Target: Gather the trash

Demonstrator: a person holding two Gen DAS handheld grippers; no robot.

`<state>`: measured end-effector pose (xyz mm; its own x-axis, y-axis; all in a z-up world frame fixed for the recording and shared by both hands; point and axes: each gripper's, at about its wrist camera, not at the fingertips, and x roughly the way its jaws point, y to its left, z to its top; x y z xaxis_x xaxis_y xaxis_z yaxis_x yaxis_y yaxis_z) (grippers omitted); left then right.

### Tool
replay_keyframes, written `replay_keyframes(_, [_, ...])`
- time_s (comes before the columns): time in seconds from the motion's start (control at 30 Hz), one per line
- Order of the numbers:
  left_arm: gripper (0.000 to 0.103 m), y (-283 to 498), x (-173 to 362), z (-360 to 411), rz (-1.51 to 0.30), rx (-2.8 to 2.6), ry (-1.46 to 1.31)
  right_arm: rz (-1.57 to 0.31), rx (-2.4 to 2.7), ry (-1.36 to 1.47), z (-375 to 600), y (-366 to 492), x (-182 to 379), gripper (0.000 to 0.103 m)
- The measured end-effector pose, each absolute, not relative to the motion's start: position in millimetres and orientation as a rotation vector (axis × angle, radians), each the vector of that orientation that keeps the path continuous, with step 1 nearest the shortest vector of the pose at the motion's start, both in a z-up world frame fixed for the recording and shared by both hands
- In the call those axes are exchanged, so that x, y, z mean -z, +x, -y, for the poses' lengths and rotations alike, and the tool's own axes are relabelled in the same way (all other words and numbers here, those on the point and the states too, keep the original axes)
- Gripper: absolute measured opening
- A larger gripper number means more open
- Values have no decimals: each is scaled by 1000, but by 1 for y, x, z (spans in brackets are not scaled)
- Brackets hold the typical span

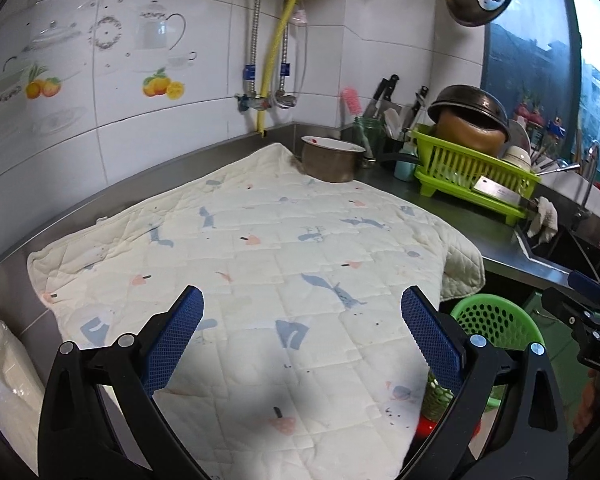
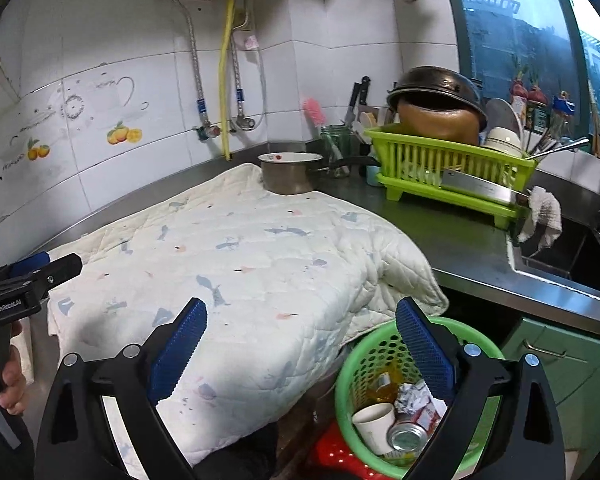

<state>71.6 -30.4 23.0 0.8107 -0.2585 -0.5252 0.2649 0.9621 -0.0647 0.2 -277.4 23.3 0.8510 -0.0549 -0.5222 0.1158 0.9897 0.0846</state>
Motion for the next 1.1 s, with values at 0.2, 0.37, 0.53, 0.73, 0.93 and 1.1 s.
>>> replay_keyframes(0.2, [98,72,-25,23,-551,271,-1,-548,79,103,268,0,-23,93])
replay_keyframes(0.37, [98,70,-24,25,-555,282,1,-549,76,109,265,-3,-22,93])
replay_keyframes(0.53, [98,65,-23,29,-557,297,9,-544,78,106,264,-10,-23,93])
replay_keyframes(0.73, [98,56,-26,38,-546,321,26,-526,101,118,268,-25,-26,94])
replay_keyframes(0.93, [98,44,-27,46,-538,351,48,-508,129,133,271,-45,-28,94])
replay_keyframes(1.1, [98,36,-25,49,-541,373,57,-505,154,134,272,-57,-29,94])
